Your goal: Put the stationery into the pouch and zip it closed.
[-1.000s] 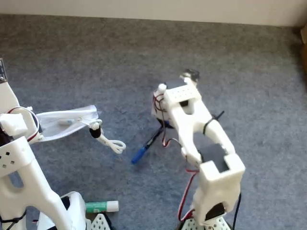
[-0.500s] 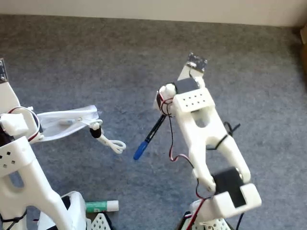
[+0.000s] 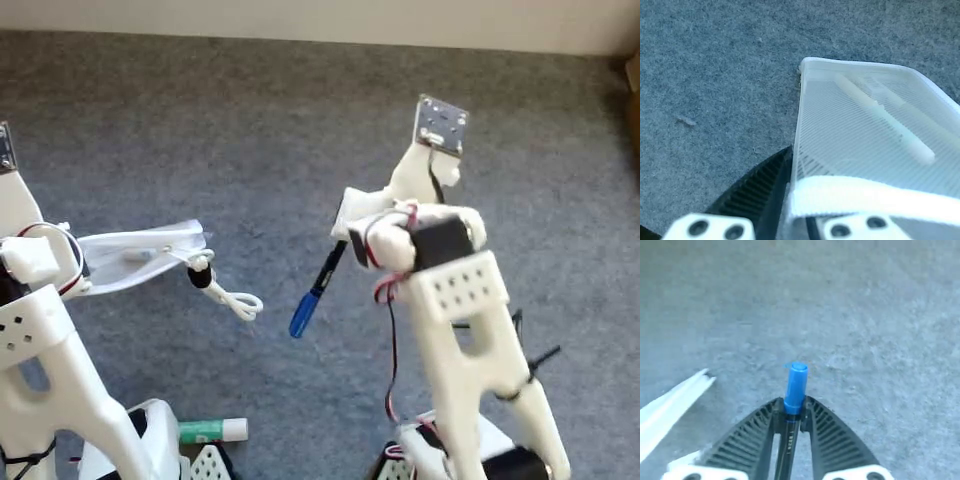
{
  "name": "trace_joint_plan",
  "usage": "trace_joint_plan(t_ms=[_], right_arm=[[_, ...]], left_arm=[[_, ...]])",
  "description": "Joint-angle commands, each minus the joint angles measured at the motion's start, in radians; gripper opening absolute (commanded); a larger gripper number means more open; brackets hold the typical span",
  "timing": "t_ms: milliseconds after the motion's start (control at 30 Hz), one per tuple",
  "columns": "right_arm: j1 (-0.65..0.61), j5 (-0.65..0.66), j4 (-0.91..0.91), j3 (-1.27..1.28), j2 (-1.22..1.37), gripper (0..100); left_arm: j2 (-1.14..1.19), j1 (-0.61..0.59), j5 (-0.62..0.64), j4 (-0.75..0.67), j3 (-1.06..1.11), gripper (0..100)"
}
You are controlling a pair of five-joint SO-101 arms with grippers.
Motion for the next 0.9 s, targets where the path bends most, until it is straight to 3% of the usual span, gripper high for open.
trace_joint_plan(t_ms=[0, 300, 567, 867], right_arm=[[-0.073, 0.012, -0.005, -0.01, -0.137, 0.5], [-0.234, 0.014, -0.148, -0.007, -0.349, 0.5], [-0.283, 0.138, -0.268, -0.007, -0.384, 0.5], [-0.32, 0.153, -0.467, -0.007, -0.384, 0.5]], left_arm=[[0.002, 0.021, 0.003, -0.02, 0.004, 1], [0.002, 0.021, 0.003, -0.02, 0.004, 1], [0.002, 0.021, 0.003, -0.02, 0.004, 1], [0.002, 0.062, 0.003, -0.02, 0.005, 1]])
